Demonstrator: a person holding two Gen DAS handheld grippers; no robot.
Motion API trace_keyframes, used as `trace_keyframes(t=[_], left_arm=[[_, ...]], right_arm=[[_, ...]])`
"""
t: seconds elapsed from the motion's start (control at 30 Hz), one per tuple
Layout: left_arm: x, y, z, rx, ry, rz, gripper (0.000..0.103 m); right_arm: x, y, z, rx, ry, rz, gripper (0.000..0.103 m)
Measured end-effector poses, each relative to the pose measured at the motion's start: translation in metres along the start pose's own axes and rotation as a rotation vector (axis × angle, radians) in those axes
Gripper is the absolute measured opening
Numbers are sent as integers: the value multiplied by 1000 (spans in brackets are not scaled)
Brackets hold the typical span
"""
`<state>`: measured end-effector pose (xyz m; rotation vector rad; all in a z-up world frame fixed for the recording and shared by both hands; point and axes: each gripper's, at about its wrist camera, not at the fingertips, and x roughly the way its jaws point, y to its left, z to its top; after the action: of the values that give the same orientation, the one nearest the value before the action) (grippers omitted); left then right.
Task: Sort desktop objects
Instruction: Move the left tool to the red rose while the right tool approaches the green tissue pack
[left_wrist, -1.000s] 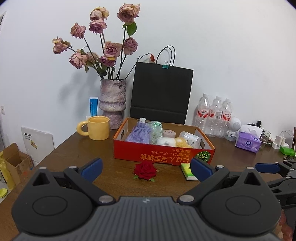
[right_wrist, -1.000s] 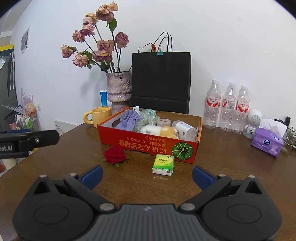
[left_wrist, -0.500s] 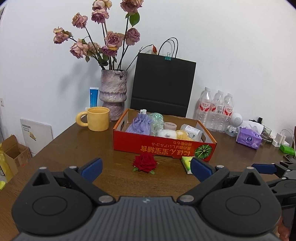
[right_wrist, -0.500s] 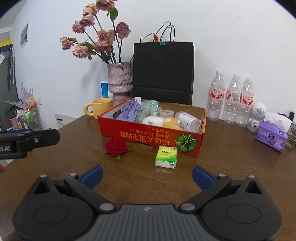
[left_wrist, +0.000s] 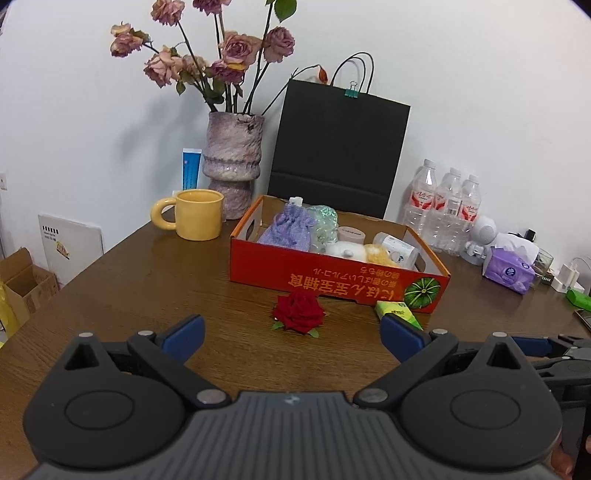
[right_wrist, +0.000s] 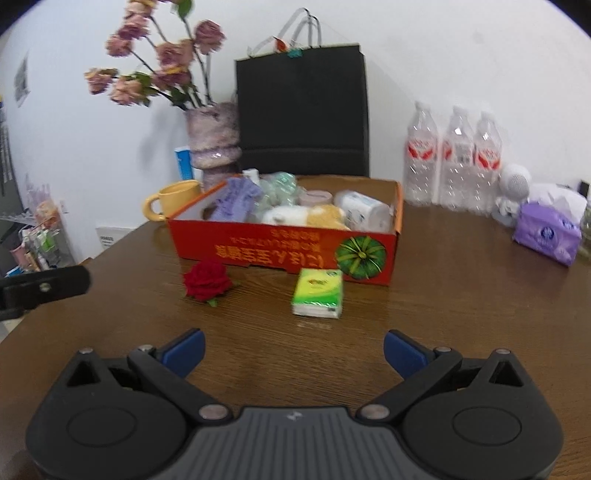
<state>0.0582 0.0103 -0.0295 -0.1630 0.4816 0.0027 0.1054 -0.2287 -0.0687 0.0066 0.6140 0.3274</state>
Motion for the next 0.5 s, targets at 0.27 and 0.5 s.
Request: trace_keyframes(t=[0.27,0.5], left_arm=[[47,6,1,31,85,-40,103],[106,0,6,79,159,-62,103]], right_arm=[[36,-11,-4,22,9,-46,103],[71,-12,3,2,-6,-62,101]])
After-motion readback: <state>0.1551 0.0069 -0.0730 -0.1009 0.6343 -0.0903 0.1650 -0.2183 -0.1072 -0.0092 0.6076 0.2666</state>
